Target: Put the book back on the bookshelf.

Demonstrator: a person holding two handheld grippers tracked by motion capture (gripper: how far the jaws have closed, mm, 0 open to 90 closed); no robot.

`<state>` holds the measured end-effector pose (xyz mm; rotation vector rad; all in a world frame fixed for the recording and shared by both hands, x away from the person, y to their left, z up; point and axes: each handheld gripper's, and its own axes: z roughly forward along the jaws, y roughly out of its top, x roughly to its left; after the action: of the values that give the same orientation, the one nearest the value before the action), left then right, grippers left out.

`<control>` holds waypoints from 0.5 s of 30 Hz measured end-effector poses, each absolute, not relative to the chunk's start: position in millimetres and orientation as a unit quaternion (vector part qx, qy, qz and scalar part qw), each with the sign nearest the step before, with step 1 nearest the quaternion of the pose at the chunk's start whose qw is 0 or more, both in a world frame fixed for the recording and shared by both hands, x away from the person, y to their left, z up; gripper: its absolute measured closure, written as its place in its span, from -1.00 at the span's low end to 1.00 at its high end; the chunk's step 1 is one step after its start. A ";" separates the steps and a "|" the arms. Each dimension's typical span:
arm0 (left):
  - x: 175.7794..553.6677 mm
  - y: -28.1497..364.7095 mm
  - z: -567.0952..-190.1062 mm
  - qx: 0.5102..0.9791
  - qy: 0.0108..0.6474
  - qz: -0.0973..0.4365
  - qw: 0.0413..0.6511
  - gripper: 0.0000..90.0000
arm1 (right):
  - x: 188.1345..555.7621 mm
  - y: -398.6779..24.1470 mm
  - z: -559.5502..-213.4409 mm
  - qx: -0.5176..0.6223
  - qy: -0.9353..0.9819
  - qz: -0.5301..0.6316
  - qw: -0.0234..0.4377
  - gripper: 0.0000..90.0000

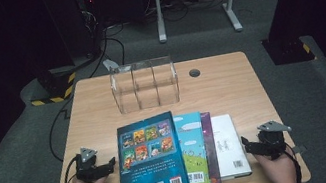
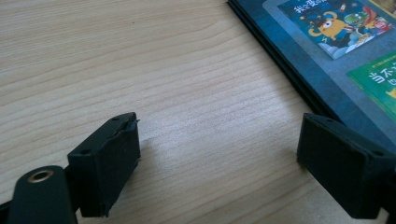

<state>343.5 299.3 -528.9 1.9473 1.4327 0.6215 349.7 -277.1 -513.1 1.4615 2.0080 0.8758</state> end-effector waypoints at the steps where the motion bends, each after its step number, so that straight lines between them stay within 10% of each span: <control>1: 343.6 299.8 -528.6 0.740 0.546 0.235 0.316 -0.72 | 348.0 -276.4 -509.8 0.536 0.735 0.328 0.255 -0.70; 15: 334.3 296.6 -510.6 0.719 0.538 0.247 0.364 -0.72 | 333.1 -255.2 -482.1 0.500 0.735 0.384 0.249 -0.71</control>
<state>334.3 296.6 -510.6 1.8509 1.3843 0.6355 333.1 -255.2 -482.1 1.3627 2.0036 1.0456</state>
